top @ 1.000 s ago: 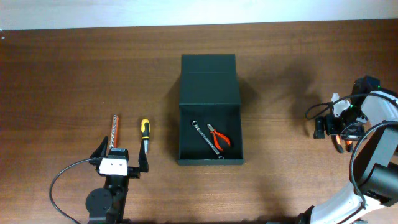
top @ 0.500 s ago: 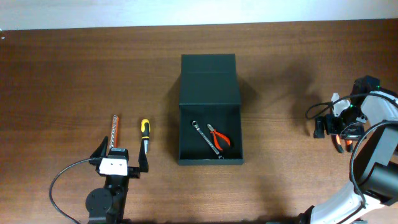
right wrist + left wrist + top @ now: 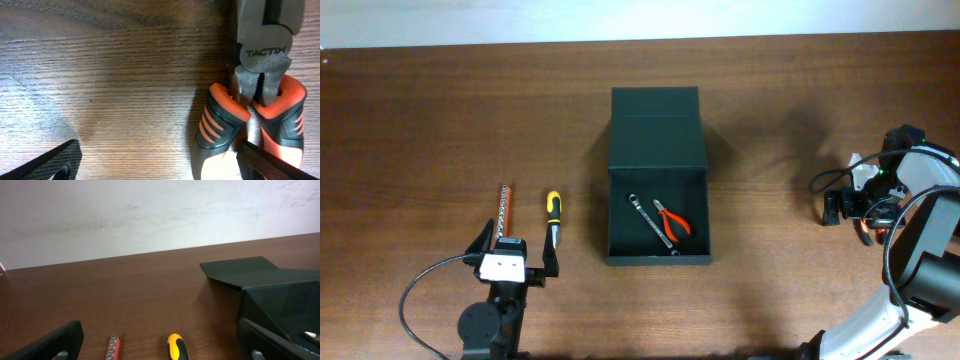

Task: Pack container
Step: 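Lower the right gripper and close it on the pliers' handles, then lift the pliers and carry them over the black box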

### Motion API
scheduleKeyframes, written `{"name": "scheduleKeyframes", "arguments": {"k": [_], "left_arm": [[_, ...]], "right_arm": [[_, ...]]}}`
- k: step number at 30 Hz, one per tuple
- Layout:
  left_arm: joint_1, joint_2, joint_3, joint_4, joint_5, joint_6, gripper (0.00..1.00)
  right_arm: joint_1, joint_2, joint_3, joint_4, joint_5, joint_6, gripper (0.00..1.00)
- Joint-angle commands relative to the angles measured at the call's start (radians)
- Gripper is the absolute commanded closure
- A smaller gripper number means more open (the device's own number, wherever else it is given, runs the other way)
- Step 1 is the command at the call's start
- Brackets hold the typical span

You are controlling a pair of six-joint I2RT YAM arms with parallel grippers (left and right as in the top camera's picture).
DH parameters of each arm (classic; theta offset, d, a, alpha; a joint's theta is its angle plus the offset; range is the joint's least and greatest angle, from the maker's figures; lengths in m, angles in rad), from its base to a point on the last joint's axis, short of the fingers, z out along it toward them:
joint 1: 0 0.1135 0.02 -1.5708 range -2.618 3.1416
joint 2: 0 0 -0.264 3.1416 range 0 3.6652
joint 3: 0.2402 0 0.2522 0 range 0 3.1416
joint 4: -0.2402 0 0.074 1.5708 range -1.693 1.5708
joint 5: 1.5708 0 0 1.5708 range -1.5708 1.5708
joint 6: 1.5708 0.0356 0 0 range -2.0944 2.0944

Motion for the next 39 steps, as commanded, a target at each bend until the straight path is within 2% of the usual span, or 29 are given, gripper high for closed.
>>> {"name": "scheduleKeyframes", "arguments": {"k": [1,2,4,7,9,12,19,22,28,31,39], "left_arm": [[0.006,-0.005,-0.004,-0.004,-0.007,0.020,0.01],[0.006,-0.005,-0.004,-0.004,-0.007,0.019,0.01],[0.006,-0.005,-0.004,-0.004,-0.007,0.020,0.01],[0.007,-0.005,-0.004,-0.004,-0.007,0.019,0.01],[0.006,-0.005,-0.004,-0.004,-0.007,0.019,0.01],[0.007,-0.005,-0.004,-0.004,-0.007,0.019,0.01],[0.006,-0.005,-0.004,-0.004,-0.007,0.020,0.01],[0.006,-0.005,-0.004,-0.004,-0.007,0.019,0.01],[0.007,-0.005,-0.004,-0.004,-0.007,0.019,0.01],[0.007,-0.005,-0.004,-0.004,-0.007,0.019,0.01],[0.007,-0.005,-0.004,-0.004,-0.007,0.019,0.01]], "right_arm": [[0.002,0.021,-0.009,0.007,0.001,0.007,0.01],[0.002,0.021,-0.009,0.010,0.001,0.007,0.01],[0.002,0.021,-0.009,0.011,0.001,0.007,0.12],[0.002,0.021,-0.009,0.013,0.001,0.007,0.41],[0.002,0.021,-0.009,0.013,0.001,0.007,0.51],[0.002,0.021,-0.009,0.013,0.001,0.007,0.57],[0.002,0.021,-0.009,0.014,0.002,0.007,0.92],[0.002,0.021,-0.009,0.017,0.001,0.008,0.96],[0.004,0.021,-0.005,0.021,-0.003,0.013,0.96],[0.004,0.021,0.021,0.015,-0.003,0.063,0.96],[0.011,0.021,0.257,-0.148,-0.146,0.080,0.96]]}}
